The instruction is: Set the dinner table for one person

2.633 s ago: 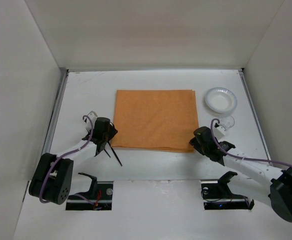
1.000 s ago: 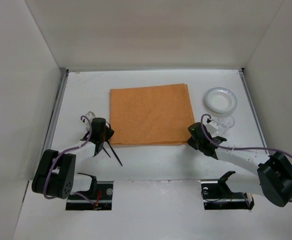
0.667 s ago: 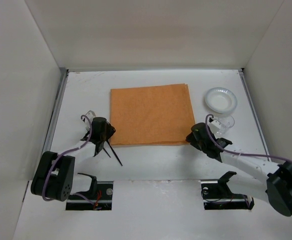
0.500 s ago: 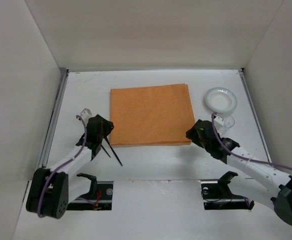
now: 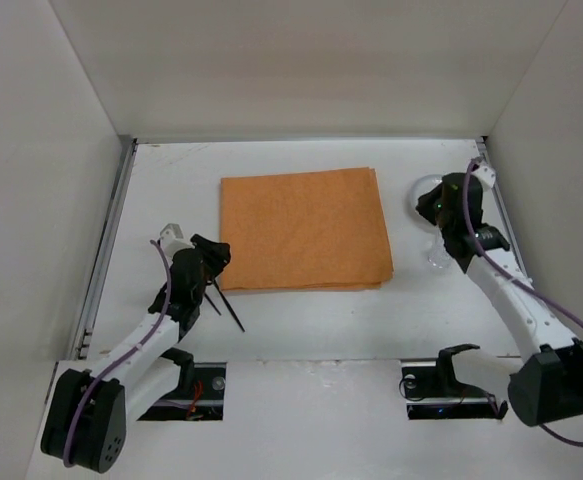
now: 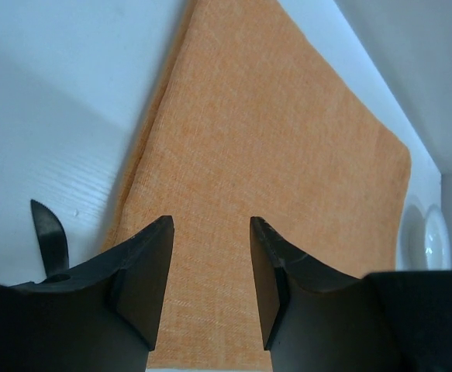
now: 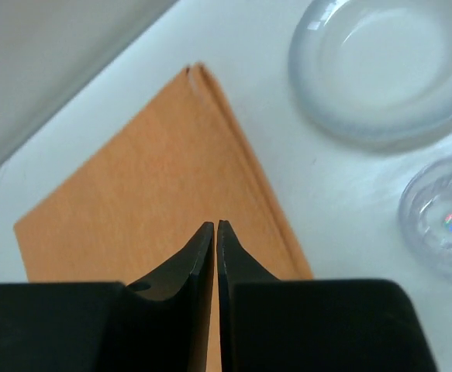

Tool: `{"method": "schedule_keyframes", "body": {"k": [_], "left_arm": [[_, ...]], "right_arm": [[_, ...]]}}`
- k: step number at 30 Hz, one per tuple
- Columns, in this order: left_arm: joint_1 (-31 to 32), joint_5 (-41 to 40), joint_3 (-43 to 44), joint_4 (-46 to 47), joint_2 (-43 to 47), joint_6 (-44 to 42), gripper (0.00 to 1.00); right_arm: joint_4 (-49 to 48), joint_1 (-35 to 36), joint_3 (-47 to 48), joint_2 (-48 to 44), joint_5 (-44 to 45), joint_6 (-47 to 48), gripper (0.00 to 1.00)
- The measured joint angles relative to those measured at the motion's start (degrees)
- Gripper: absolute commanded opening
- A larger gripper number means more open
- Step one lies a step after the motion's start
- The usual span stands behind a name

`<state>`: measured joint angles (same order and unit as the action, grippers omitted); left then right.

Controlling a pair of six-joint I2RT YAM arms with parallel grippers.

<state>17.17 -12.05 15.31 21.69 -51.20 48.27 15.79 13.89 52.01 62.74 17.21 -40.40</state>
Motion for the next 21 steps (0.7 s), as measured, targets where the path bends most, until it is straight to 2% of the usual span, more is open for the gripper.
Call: {"method": "schedule_keyframes", "body": {"k": [2,6,9,13,21], "left_arm": [[0.8,0.4,-1.7,0.9,-0.3,-0.1,0.41],[2.0,1.4,-2.6,1.9,0.0,-0.7,0.42],[2.5,1.5,-2.8,3.6,1.1,-1.2,0.42],[2.2,1.6,-3.5,6.3,0.3,-1.3,0.42],[2.3,2.5,-3.6,8.2,-3.8,-1.6,0.42]], "right_arm": [[-1.9,-5.4,2.2,3.4,-1.3,0.9,0.16],[-7.0,-15.6,3.7,9.6,-3.3,-0.1,0.42],[-9.9,-22.1,3.3,13.3,-4.6,-1.2,0.53],[-13.9,-27.2,3.3,18.7,-5.0,-2.8,0.57],[-18.1,-31.4,3.7,30.6,-5.8,-6.5,0.59]]}}
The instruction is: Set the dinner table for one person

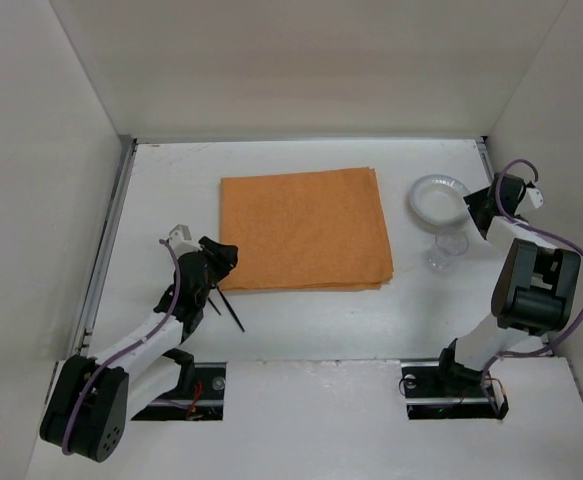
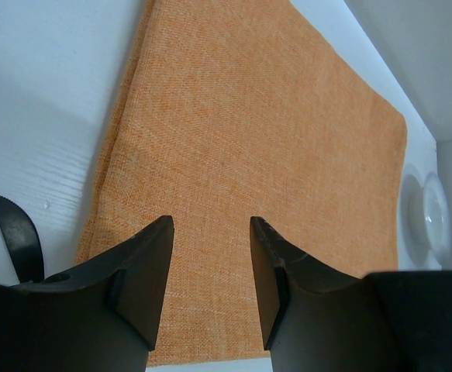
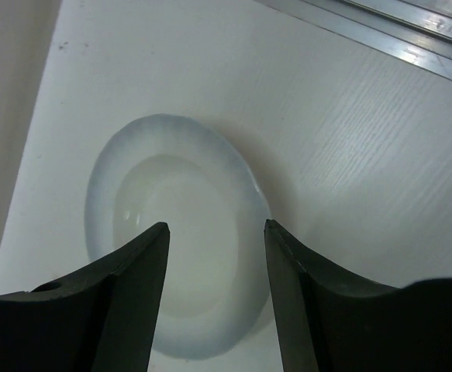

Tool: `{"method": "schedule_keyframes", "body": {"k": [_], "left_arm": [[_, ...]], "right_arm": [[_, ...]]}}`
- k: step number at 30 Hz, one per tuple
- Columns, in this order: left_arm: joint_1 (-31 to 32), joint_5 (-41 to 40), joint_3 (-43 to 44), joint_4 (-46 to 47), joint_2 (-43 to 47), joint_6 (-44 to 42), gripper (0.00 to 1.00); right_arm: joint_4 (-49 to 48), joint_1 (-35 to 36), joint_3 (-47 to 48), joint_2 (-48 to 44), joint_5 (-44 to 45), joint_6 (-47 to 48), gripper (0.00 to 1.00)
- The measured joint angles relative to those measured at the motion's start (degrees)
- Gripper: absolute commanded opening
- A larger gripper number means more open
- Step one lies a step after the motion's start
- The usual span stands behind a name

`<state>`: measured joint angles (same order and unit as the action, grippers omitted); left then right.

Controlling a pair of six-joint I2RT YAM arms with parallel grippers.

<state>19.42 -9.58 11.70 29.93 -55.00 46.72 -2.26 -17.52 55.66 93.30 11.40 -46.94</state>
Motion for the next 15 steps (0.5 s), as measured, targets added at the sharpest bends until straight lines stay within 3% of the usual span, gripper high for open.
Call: {"method": "schedule_keyframes", "body": {"k": [15], "left_arm": [[-0.4,1.4,0.0,2.0,-3.2,0.1,0.42]], "right_arm": [[-6.0,-2.3,-2.8,7.0,-9.1,-5.4,0.58]]}}
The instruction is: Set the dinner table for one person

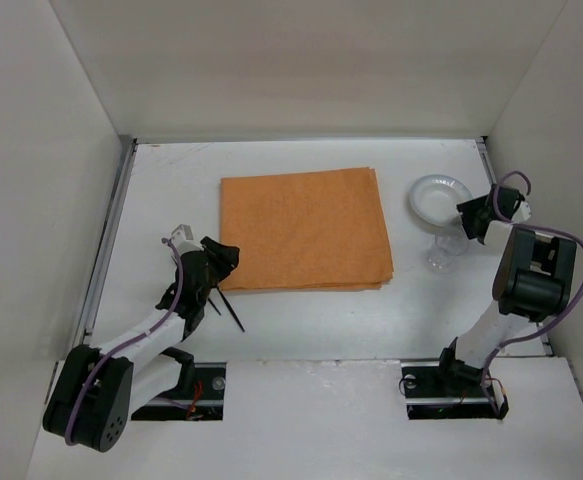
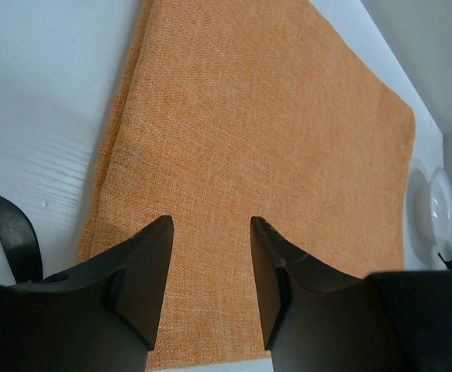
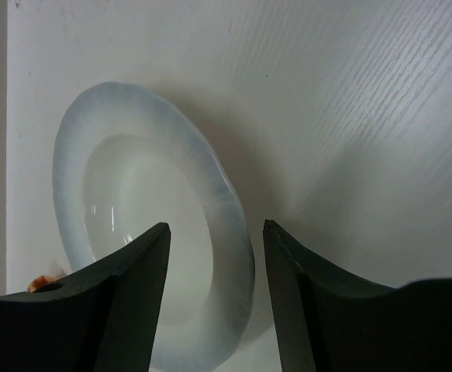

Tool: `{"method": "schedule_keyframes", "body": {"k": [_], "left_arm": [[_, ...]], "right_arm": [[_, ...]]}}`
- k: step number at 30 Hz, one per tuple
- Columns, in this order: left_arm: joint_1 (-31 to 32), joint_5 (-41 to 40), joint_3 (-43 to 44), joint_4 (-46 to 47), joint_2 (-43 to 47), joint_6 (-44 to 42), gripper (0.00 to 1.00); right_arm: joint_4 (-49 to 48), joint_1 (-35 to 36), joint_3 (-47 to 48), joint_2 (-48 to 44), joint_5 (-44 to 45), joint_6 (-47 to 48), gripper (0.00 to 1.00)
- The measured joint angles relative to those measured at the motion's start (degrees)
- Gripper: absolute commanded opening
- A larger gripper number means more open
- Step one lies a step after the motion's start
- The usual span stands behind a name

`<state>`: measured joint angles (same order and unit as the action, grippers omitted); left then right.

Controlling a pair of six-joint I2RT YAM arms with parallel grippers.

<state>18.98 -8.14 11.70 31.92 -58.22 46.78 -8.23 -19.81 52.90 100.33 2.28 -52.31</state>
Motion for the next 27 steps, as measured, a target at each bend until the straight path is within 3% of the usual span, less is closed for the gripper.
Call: {"method": "schedule_keyframes", "body": {"k": [4,14,16,27], "left_arm": [[-0.5,0.4,0.0,0.1,0.1,0.0,0.42],[-1.4,0.6,-0.2,0.4,0.8,0.3,0.42],[-1.5,0.7,-0.3,0.5,1.1,0.3,0.42],[-1.5,0.6,-0.8,0.8,1.5,0.4,0.42]], "right_arm": [[0.1,0.0,0.2,1.1,-1.9,-1.0,0.55],[0.8,-0.1,2.1,2.5,-5.4,-5.1,0.12],[-1.0,-0.1,2.9,2.4,-6.5,-6.4,0.08],[-7.3,-2.0,-0.3,-1.0,-8.0,-7.0,0.02]]}}
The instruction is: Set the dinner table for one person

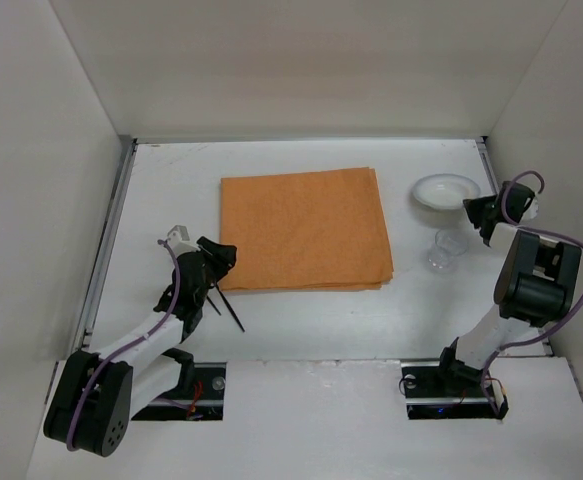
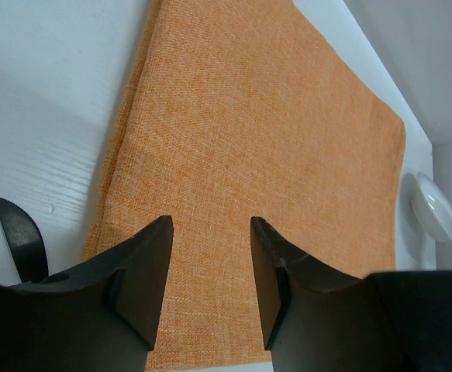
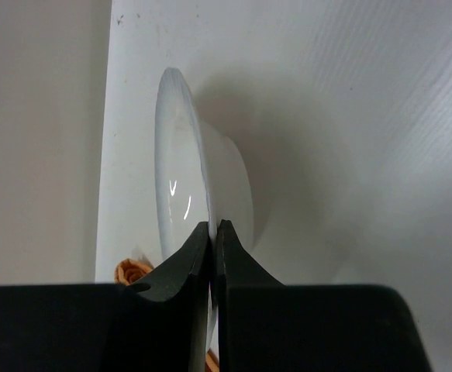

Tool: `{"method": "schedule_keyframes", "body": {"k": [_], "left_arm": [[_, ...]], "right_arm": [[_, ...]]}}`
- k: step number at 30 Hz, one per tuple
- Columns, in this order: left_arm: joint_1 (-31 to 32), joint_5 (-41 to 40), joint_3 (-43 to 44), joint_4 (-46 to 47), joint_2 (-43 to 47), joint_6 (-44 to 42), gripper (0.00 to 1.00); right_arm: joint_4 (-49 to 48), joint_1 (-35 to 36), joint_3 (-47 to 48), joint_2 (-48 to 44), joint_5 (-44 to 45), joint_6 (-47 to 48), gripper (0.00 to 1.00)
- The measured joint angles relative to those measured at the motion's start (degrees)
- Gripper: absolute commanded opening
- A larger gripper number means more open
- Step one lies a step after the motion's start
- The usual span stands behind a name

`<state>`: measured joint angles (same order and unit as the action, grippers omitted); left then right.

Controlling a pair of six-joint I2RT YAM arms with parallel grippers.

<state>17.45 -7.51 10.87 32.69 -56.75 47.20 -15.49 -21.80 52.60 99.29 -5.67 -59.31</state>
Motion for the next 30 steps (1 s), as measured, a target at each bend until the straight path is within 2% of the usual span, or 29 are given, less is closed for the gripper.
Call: {"method": "schedule_keyframes", "body": {"k": [8,13,19,25,30], "left_arm": [[-0.2,0.0,0.0,0.2,0.0,0.0,0.42],[-0.2,-0.3,0.0,0.5,0.2,0.0,0.42],[-0.3,-0.5,0.0,0.5,0.6,0.0,0.41],[-1.5,-1.0,-0.1,0.4,1.3,0.0,0.40],[-1.8,-1.8,-0.1,-0.4,1.3,-0.1,0.26]], "right_arm": [[-2.6,-0.7,-3.6,-7.3,-2.6,-2.1,0.01],[-5.7,3.9,-3.6,-13.9,-4.5,-3.1,0.02],[-11.0,18.8,-3.8,-17.2,-6.6,-4.0,0.03],[-15.9,35.5,-5.7,-13.6,-7.1,-5.1,0.03],[-19.8,43.4,-5.7,-5.1,-6.1,-6.5,0.03]]}}
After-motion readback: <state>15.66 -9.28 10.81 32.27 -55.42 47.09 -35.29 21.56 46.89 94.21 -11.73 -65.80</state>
